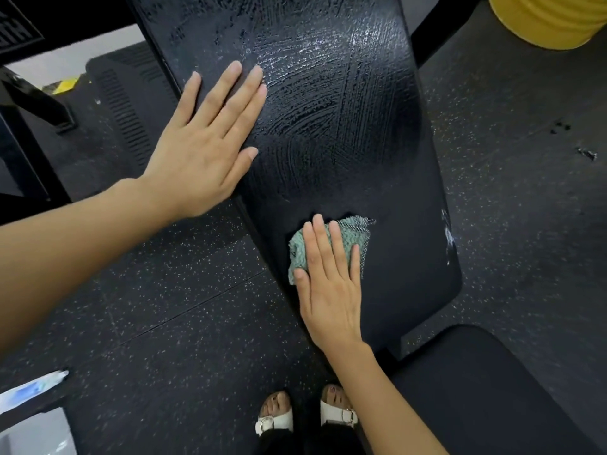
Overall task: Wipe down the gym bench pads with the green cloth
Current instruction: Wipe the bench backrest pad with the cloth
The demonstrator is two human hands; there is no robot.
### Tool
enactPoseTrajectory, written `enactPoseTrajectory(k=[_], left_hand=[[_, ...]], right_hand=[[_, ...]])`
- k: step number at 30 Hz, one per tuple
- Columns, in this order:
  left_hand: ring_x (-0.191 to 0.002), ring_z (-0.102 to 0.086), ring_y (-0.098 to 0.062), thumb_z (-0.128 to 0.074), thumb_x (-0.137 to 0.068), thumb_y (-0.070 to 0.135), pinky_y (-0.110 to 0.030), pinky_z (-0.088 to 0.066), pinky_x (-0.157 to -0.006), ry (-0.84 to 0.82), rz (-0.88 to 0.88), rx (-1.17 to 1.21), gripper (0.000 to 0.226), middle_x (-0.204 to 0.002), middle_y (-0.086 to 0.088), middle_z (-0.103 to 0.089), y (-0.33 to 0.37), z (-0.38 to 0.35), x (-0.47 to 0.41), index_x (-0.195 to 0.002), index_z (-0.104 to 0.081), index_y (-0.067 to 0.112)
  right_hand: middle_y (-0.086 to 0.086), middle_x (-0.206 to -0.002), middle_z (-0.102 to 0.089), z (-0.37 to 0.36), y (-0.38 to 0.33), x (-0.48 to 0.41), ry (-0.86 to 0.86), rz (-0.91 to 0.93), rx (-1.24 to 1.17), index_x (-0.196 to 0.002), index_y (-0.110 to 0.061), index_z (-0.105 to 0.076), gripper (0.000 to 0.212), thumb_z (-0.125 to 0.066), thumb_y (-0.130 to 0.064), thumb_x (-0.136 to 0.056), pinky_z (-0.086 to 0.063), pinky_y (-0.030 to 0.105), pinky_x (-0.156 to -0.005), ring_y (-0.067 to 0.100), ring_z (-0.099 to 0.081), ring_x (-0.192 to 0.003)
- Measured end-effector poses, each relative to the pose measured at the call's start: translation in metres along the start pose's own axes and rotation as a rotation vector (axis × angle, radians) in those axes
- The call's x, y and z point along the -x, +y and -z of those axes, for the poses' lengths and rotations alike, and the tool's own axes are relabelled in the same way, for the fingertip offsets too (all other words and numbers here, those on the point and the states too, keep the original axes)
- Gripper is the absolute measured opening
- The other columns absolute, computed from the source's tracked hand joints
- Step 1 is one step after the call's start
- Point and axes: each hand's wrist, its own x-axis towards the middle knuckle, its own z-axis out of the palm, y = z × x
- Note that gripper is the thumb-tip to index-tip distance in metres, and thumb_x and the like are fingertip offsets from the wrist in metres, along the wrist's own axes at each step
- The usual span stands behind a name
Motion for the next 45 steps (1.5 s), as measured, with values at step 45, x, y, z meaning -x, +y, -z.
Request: enactPoseTrajectory(k=[45], left_hand=[[-0.151, -0.008, -0.019, -0.026, -0.101, 0.035, -0.046, -0.006, -0.121, -0.121, -0.014, -0.024, 0.062, -0.164, -0.003, -0.007, 0.105, -0.026, 0.042, -0.156, -0.011, 0.011]], right_hand=[[-0.011, -0.162, -0.002, 0.013, 0.088, 0.023, -0.007, 0.070, 0.018, -0.154, -0.025, -0.005, 0.058, -0.027, -0.033, -0.101, 0.003, 0.053, -0.118, 0.017, -0.002, -0.150]])
